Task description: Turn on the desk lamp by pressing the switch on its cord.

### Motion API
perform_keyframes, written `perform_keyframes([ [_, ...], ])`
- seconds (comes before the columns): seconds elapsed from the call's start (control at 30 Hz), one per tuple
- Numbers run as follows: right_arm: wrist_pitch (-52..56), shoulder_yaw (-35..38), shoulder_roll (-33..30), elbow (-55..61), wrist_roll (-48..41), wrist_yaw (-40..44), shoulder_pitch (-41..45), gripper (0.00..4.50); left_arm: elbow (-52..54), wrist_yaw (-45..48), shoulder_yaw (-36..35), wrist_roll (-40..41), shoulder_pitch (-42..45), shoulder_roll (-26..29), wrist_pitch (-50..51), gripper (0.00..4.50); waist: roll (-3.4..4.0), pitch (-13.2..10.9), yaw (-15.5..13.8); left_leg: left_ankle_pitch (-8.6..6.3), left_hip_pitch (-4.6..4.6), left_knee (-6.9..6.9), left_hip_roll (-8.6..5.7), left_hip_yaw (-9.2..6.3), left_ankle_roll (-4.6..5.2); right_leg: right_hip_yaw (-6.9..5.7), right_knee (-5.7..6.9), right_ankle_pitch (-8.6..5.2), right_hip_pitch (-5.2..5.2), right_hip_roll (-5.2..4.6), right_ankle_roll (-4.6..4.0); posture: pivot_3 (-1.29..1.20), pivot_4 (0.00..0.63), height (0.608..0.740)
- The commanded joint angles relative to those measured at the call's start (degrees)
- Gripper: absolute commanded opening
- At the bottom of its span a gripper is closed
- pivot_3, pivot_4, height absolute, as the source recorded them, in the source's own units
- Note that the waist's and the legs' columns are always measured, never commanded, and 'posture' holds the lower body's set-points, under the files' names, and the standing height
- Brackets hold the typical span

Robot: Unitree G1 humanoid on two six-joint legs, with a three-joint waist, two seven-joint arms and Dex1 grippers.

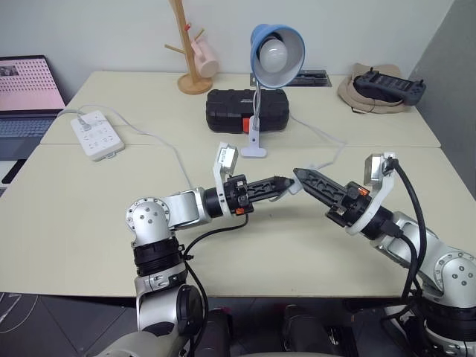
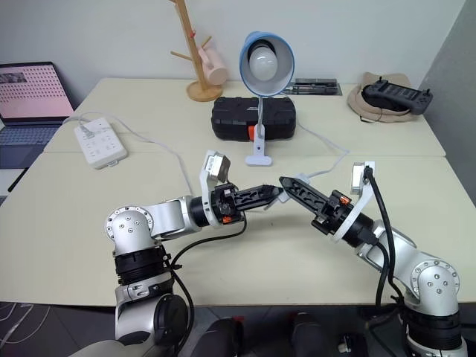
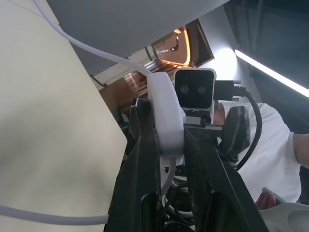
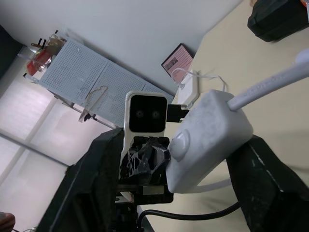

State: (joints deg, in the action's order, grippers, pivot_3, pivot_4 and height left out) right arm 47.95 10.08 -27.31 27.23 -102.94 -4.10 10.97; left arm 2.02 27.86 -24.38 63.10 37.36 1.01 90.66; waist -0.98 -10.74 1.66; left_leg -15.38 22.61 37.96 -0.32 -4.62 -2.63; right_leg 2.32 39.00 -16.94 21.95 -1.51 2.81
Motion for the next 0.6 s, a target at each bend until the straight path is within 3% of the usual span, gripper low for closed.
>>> perform_keyframes([
  [0.03, -1.8, 0.8, -1.4, 2.4, -2.6, 0.4, -0.2, 2.20, 1.0, -1.3, 0.5, 2.5, 0.6, -0.4, -1.0, 0.36, 0.00, 0.0, 0.0, 0.00, 0.03, 0.00, 0.00, 0.00, 0.00, 0.01, 0.00, 0.00, 0.03, 0.00, 0.00, 0.00, 0.150, 0.740],
  [0.13, -2.3, 0.5, -2.0, 2.8, -2.8, 0.5, -0.7, 1.43, 0.9, -2.2, 0.7, 3.5, 0.6, -0.5, -1.2, 0.36, 0.00, 0.0, 0.0, 0.00, 0.10, 0.01, 0.00, 0.00, 0.00, 0.02, 0.00, 0.00, 0.10, 0.00, 0.00, 0.00, 0.150, 0.740],
  [0.3, -2.9, 0.2, -2.8, 3.2, -3.1, 0.6, -1.3, 0.63, 0.5, -3.6, 1.3, 5.1, 0.6, -0.3, -2.2, 0.36, -0.01, 0.0, 0.0, 0.00, 0.11, 0.00, 0.00, 0.00, 0.00, 0.03, 0.00, 0.00, 0.12, 0.01, 0.00, 0.00, 0.150, 0.740],
  [0.53, -3.4, -0.2, -3.9, 3.4, -1.3, 1.1, -1.2, 0.54, 0.2, -4.7, 2.8, 6.3, 0.1, 0.7, -4.1, 0.36, -0.01, 0.0, 0.0, 0.00, 0.12, 0.00, 0.00, 0.00, 0.00, 0.03, 0.00, 0.00, 0.13, 0.01, 0.00, 0.00, 0.150, 0.740],
  [0.57, -3.5, -0.1, -4.1, 3.2, -1.3, 1.3, -1.1, 1.10, 0.1, -4.8, 3.0, 6.3, 0.1, 0.9, -4.4, 0.36, -0.01, 0.0, 0.0, 0.00, 0.12, 0.00, -0.01, 0.01, 0.00, 0.03, 0.00, 0.00, 0.13, 0.02, 0.00, 0.00, 0.150, 0.740],
  [0.6, -3.7, 0.0, -4.2, 3.0, -1.4, 1.5, -0.9, 1.36, 0.1, -4.7, 3.3, 6.3, 0.1, 1.2, -4.7, 0.36, -0.01, 0.0, 0.0, 0.00, 0.12, 0.00, -0.01, 0.01, 0.00, 0.02, 0.00, 0.00, 0.13, 0.02, 0.00, 0.00, 0.150, 0.740],
])
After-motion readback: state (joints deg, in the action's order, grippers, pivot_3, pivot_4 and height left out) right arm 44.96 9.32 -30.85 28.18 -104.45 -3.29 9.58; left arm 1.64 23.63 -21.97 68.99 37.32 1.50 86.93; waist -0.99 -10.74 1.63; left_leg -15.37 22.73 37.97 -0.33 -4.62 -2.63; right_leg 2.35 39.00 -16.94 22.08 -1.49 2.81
